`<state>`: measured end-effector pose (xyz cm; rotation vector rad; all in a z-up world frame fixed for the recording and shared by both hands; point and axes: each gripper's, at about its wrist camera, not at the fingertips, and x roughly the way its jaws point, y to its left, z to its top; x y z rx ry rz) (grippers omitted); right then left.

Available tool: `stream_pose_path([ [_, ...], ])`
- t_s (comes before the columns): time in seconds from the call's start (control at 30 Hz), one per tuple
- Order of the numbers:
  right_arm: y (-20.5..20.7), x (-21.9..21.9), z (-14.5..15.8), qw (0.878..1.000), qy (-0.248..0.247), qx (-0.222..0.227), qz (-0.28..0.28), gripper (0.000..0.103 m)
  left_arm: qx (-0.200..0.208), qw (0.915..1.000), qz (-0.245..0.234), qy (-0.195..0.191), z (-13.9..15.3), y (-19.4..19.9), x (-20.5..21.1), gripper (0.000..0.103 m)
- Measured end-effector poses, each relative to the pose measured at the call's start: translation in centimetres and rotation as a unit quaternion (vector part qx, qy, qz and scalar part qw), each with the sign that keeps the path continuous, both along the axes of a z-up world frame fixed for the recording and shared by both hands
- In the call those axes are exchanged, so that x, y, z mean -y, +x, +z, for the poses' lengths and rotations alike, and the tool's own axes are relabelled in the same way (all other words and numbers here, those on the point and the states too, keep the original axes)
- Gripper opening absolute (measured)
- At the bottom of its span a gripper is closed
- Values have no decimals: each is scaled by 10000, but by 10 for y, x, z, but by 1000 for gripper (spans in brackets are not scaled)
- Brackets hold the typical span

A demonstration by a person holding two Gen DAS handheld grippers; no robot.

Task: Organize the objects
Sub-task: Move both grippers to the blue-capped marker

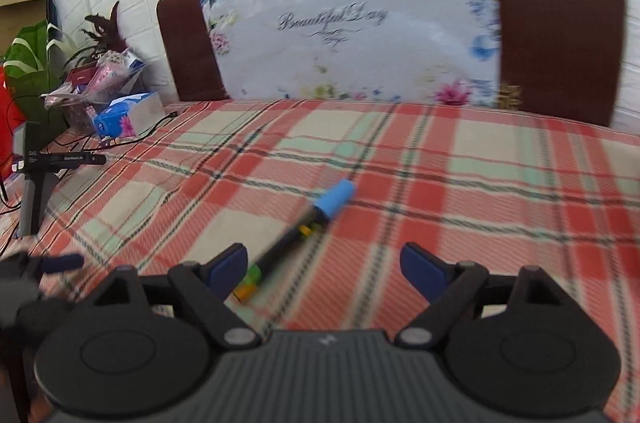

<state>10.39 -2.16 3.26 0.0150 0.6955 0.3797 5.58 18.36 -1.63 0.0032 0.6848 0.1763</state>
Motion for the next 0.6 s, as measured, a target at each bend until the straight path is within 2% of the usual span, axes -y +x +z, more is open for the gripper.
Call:
stream_pose_path([
  [0.03, 10, -11, -5, 10000, -86, 0, -6, 84, 4, 9997, 69, -253, -1, 0, -5, 103],
  [0.07, 17, -21, -9, 9997, -249, 41, -31, 83, -16, 9996, 47, -288, -1, 0, -6, 103],
  [0.1, 23, -28, -15, 9990, -438, 65, -56, 79, -37, 9997, 0, -226, 0, 0, -4, 103],
  [0.13, 27, -33, -23, 9982, -603, -11, -60, 69, -50, 9998, -35, -174, 0, -1, -2, 103],
  [0.17, 28, -31, -31, 9981, -600, -143, -12, 65, -73, 9998, -50, -152, 0, -1, -1, 103],
  [0.2, 24, -29, -36, 9977, -632, -240, 7, 47, -119, 9998, -71, -159, 2, -1, 0, 103],
  [0.23, 15, -26, -37, 9968, -798, -52, 31, 33, -189, 9994, -160, -260, 4, 0, 0, 102],
  [0.27, 5, -22, -36, 9953, -964, 27, 124, 27, -239, 9981, -343, -448, 8, 2, 3, 101],
  [0.3, -4, -14, -35, 9950, -984, 7, 146, 20, -268, 9959, -579, -642, 12, 4, 8, 91],
  [0.33, -14, -4, -33, 9954, -953, -44, 128, 19, -301, 9930, -818, -793, 18, 7, 17, 83],
  [0.37, -25, 6, -32, 9955, -944, -52, 73, 19, -327, 9893, -1067, -935, 24, 10, 28, 79],
  [0.43, -48, 28, -33, 9959, -894, -63, -118, 19, -442, 9768, -1597, -1357, 34, 18, 52, 64],
  [0.53, -77, 54, -32, 9956, -871, -17, -333, 19, -826, 9580, -1841, -2036, 37, 40, 83, 63],
  [0.6, -87, 58, -31, 9947, -974, 61, -325, 19, -931, 9524, -1945, -2156, 39, 49, 106, 63],
])
